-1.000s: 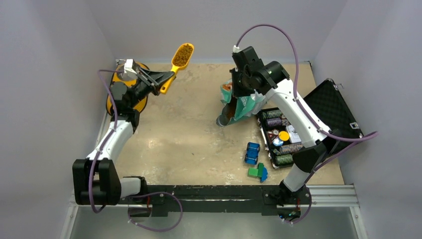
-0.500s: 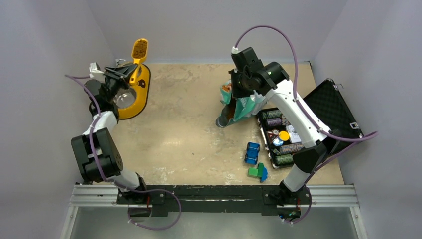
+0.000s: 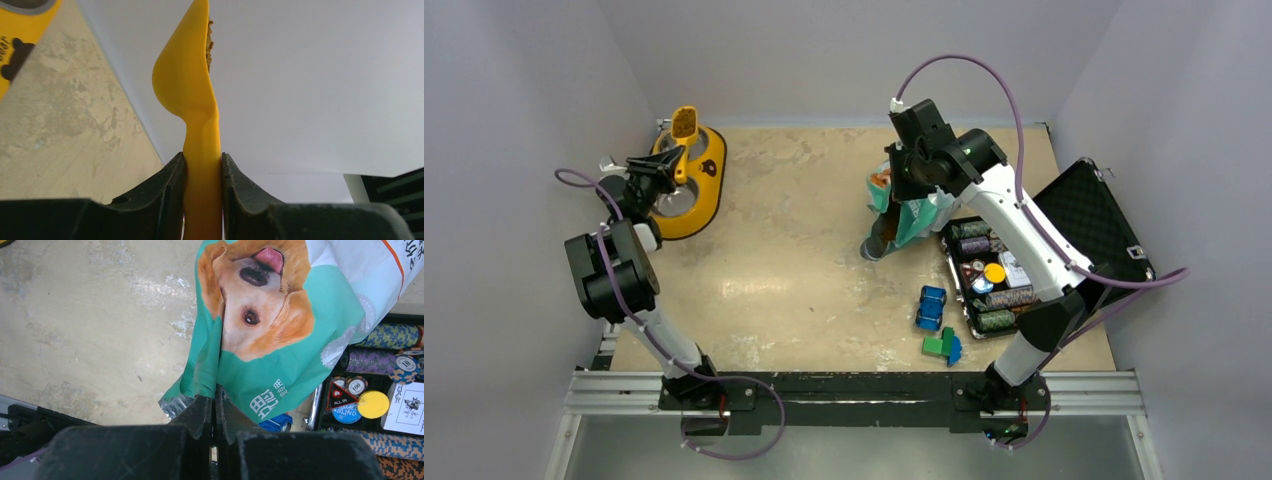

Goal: Serve the pet food

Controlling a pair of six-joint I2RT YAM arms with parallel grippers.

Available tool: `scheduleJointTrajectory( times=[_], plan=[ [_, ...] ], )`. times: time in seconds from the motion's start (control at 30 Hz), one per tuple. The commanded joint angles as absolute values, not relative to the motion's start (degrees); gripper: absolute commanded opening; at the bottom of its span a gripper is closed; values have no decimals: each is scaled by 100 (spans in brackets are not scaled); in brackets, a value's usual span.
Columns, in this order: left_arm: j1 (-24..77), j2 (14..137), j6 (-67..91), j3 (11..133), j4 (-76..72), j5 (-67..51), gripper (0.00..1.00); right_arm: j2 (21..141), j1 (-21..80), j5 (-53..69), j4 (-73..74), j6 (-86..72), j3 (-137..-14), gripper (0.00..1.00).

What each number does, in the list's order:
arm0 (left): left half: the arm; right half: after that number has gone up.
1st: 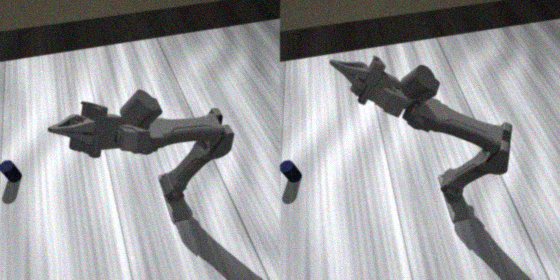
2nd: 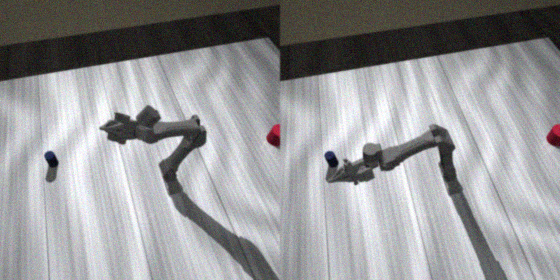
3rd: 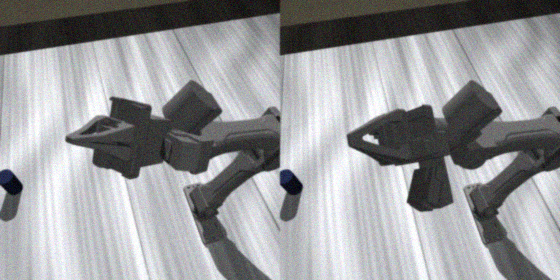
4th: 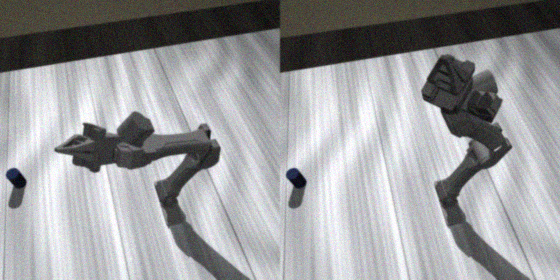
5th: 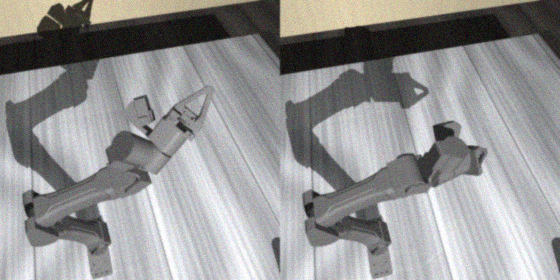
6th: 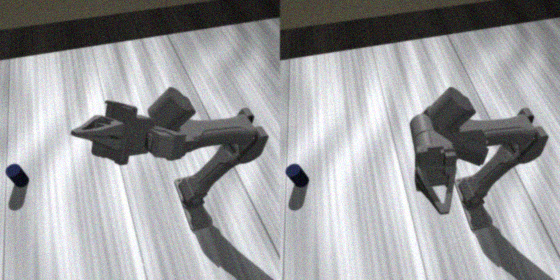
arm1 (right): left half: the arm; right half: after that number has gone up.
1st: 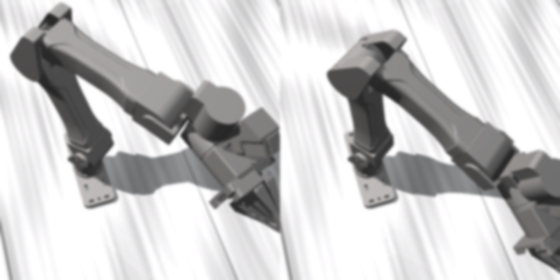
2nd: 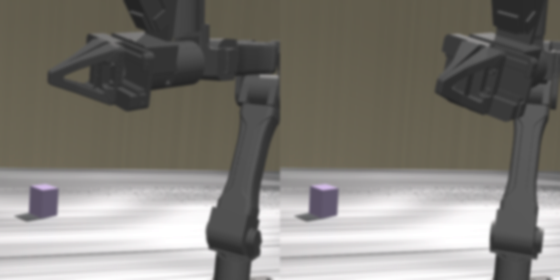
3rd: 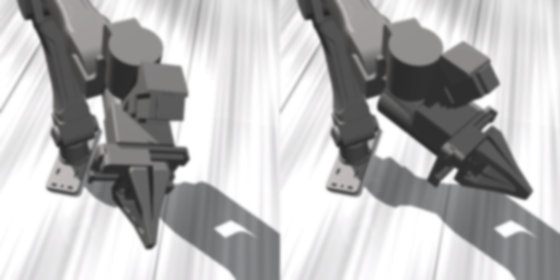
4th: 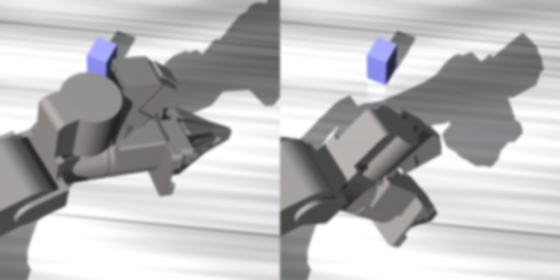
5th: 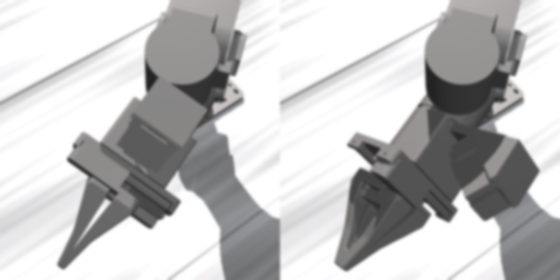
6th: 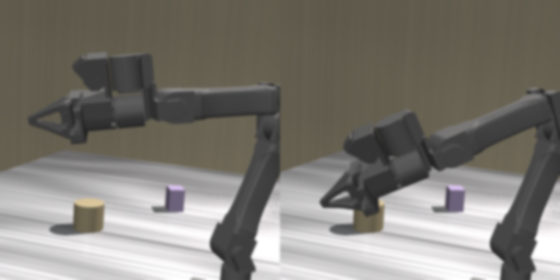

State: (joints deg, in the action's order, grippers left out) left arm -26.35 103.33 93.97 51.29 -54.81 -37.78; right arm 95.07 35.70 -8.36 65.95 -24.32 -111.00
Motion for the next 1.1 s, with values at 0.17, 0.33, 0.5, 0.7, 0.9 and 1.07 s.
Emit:
scheduleJointTrajectory(
  times=[0.17, 0.33, 0.5, 0.7, 0.9, 1.07],
  plan=[
    [-2715, 10725, 9378, 5156, -6051, -2880, 0, 8917, 3565, -1013, 6138, -2322, -10993, 0],
    [-2716, 10727, 9327, 5045, -5619, -2590, 0, 8908, 3568, -1033, 6130, -2305, -11005, 0],
    [-2716, 10741, 9431, 5091, -5038, -2488, 0, 8886, 3563, -1062, 6118, -2292, -10978, 0],
    [-2707, 10722, 9459, 5400, -4208, -2598, 0, 8886, 3555, -1063, 6091, -2276, -10992, 0],
    [-2699, 10736, 9589, 5703, -3539, -2595, 0, 8879, 3559, -1066, 6082, -2269, -10984, 0],
    [-2676, 10757, 9459, 6234, -2572, -2698, 0, 8879, 3557, -1074, 6065, -2270, -10995, 0]
  ],
)
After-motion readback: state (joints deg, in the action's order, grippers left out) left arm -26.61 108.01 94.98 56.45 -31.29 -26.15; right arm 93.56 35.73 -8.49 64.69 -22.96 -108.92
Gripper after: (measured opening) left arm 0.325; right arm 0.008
